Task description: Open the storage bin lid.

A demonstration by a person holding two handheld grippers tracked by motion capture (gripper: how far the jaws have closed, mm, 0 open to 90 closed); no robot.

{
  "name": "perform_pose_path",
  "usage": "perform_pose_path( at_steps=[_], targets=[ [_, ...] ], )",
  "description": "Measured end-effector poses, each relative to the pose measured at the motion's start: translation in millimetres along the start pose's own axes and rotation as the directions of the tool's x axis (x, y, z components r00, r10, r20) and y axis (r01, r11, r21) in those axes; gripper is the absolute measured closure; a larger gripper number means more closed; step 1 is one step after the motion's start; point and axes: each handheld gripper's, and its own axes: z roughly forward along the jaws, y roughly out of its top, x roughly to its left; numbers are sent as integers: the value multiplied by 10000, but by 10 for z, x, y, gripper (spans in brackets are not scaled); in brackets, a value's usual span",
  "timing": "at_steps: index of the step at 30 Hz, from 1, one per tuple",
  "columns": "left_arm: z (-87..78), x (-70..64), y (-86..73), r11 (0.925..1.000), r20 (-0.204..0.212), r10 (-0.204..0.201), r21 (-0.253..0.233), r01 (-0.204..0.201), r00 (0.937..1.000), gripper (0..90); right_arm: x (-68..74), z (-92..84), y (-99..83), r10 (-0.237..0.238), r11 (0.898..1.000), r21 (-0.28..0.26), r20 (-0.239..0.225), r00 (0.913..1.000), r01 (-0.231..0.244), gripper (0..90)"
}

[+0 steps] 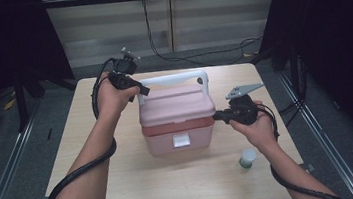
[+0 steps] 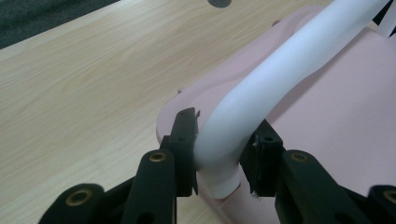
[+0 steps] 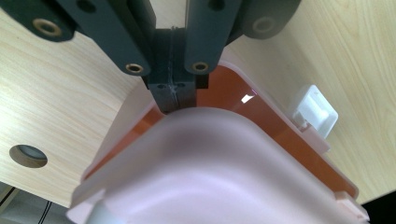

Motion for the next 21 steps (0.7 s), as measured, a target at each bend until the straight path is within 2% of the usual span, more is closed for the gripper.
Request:
perform_pose_path(
  at_steps=[3,8,10,13,16,21],
  targets=[
    [-17,-6,4,9999,-34,-53,-118,53,10000,678,38,57,10,-148,9998,123,-102,9998,150,900],
    [-25,-2,-8,10000,42,91,-23,-91,10000,678,81,141,52,-164,9998,72,-218,9996,166,900],
    [-13,-4,-24,10000,20,11,-72,-10,10000,677,94,146,74,-233,9997,73,-189,9995,235,900],
    [-12,0,-38,9999,71,136,-102,-135,9999,677,103,135,92,-262,9996,88,-102,9996,263,900],
    [-14,10,-65,9995,167,-35,-316,40,9999,668,98,129,91,-264,9996,58,-125,9996,265,900],
    [-62,24,-138,9994,68,-33,-336,36,10000,493,105,120,107,-222,9998,14,-80,9997,223,900]
  ],
)
